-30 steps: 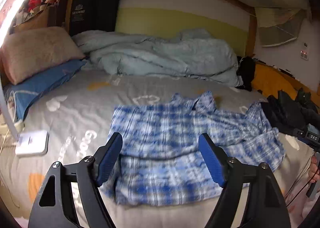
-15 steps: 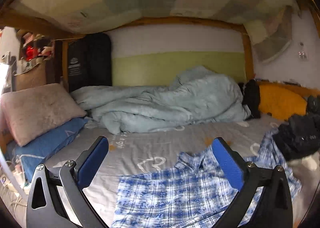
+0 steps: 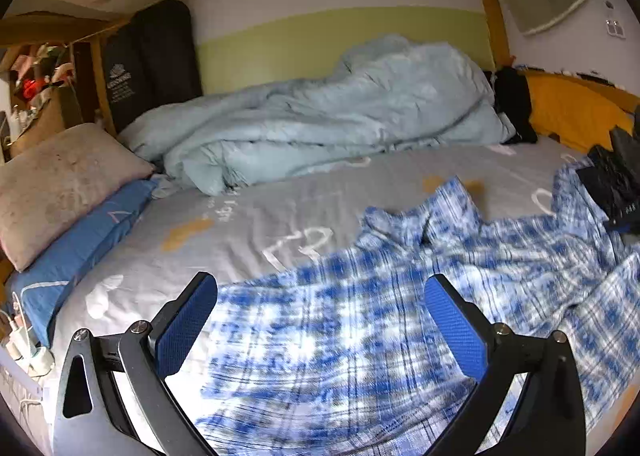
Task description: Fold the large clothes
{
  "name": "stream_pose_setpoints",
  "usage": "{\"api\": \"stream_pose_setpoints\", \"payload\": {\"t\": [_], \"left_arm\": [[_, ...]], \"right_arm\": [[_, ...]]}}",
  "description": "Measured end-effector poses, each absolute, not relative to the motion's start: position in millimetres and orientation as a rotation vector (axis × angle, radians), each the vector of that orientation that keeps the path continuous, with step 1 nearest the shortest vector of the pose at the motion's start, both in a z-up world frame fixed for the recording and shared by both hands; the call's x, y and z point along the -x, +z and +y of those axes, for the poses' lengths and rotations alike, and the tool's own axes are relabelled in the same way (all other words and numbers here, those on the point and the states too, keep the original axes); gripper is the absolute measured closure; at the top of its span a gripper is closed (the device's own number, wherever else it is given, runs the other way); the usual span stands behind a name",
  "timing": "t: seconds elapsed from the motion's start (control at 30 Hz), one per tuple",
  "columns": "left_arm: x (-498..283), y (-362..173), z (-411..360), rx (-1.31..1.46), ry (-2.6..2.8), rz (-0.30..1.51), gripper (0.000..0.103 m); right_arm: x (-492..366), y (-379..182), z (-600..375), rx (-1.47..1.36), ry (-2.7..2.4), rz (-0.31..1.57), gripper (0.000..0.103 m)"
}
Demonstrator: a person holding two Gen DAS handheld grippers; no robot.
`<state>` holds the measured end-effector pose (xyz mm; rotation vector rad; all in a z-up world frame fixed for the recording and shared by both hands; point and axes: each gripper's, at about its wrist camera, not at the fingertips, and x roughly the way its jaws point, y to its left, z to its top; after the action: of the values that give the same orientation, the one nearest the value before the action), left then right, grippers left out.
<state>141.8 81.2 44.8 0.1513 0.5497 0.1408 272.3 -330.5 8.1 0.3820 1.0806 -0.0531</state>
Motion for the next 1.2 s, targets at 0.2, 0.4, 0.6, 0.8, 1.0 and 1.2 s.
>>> {"api": "stream_pose_setpoints", "payload": {"t": [0.2,0.4,0.6,0.8,1.0,1.2], "left_arm": [[-136,38,79,-0.132,0.099,0.591,0.0],[-128,44,84,-0.039,0.057,0.616,0.0],[-122,46,86,-0.005,0.057,0.625,0.0],[-120,46,77,-0.016,0.019,0.632,0.0],[-121,40,69,-0.084,0.028,0.626,0.0],[-127,31,70,-0.079,0.017,0.659,0.0]], "right_arm": [[-277,-5,-303,-0.247,0.02,1.162,0.1],[-264,13,-308,-0.281,0.087,1.119,0.094],[-248,37,-347,-0.432,0.007,0.993,0.083],[-268,9,-349,-0.456,-0.078,1.059,0.084],[-297,-7,-344,-0.476,-0.126,1.06,0.078],[-302,-14,-328,-0.339,-0.162,1.081,0.079]]}}
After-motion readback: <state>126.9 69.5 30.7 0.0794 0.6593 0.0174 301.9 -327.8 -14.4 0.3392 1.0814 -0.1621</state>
